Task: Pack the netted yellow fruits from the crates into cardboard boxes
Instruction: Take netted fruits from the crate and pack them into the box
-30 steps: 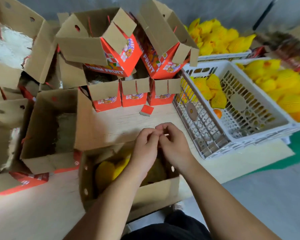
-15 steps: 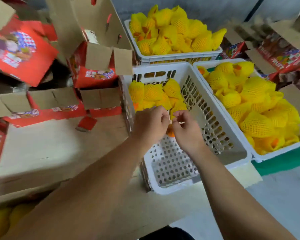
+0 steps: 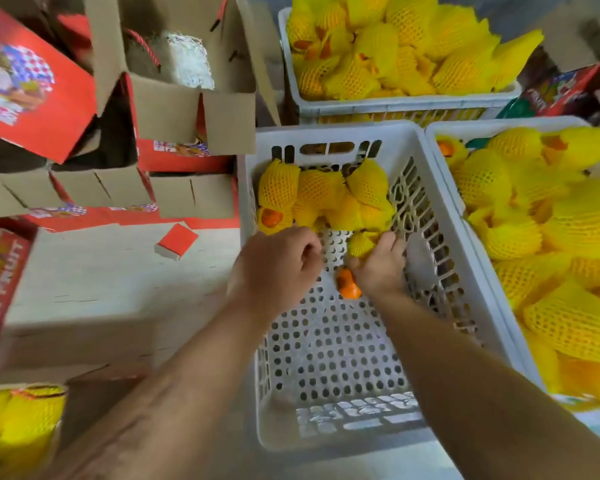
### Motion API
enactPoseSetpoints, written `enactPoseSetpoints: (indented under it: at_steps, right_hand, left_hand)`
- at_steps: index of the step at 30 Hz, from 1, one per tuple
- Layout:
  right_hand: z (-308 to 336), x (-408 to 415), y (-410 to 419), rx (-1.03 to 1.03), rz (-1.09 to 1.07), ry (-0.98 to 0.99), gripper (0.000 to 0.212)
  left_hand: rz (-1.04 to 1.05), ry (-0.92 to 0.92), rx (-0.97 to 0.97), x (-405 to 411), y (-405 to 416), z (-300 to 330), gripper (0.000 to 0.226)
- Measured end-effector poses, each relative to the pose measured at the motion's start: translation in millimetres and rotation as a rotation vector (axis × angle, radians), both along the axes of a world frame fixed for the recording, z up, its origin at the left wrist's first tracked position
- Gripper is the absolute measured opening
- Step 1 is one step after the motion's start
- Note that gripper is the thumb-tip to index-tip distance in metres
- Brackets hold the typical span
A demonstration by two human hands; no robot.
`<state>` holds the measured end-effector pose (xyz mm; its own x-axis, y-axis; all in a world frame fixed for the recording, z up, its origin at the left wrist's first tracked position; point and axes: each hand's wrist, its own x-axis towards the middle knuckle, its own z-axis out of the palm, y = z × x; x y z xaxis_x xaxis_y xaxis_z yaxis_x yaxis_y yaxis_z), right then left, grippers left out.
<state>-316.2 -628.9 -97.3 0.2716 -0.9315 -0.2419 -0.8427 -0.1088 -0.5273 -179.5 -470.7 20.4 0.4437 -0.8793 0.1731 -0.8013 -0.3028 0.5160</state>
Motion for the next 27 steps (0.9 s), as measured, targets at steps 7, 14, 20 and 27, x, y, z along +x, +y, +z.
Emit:
enactPoseSetpoints:
  at_steps: [7, 14, 20, 27]
  right_hand:
    - [36.2, 1.0, -20.3, 0.296, -0.155, -0.528, 0.058]
    - [73.7, 6.3, -10.9, 1.375, 0.493, -1.062, 0.058]
    - [73.8, 17.5, -1.5, 1.306, 0.537, -1.052, 0.098]
    - [76.0, 30.2, 4.9, 1.013, 0.297, -1.038, 0.060]
  left_hand:
    - [0.030, 0.027, 0.048, -0.3, -1.0, 0.7, 0.012]
    - [0.000, -0.068, 0.199, 2.6, -7.0, -4.7, 0.081]
    - [0.029, 0.037, 0.124, 2.0, -2.9, -2.9, 0.063]
    - [0.029, 0.019, 0.097, 1.6, -3.6, 0.8, 0.056]
